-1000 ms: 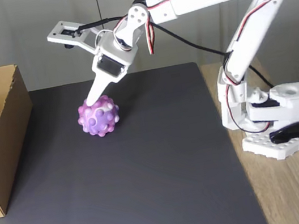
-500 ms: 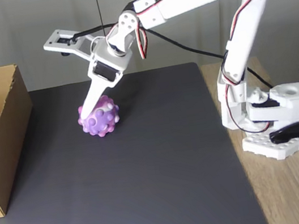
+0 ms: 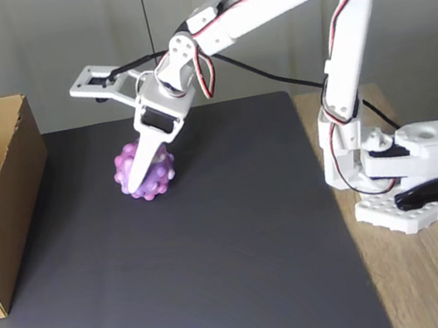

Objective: Grasp a ball and put it in the box.

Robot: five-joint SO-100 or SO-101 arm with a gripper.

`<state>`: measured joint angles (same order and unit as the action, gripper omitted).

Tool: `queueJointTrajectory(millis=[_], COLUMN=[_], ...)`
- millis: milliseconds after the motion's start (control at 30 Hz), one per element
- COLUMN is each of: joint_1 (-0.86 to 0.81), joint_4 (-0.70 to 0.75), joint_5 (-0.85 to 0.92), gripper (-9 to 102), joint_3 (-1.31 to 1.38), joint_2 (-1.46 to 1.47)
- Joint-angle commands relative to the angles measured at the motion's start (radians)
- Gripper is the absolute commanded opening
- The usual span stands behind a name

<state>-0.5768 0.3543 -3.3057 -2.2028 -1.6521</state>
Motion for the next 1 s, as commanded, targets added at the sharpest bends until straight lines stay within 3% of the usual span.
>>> queueJointTrajectory(millis=[0,333,800,967], joint_1=[0.003,0.015,0.021,0.023], joint_4=[-0.02,-0.075,-0.063,-0.046], joint_5=[-0.014,-0.026,-0.025,-0.018], gripper=[46,42,20,21], joint_3=[0.043,0.06,0.089,0.087], joint_2=[0.011,0.089,0.086,0.037])
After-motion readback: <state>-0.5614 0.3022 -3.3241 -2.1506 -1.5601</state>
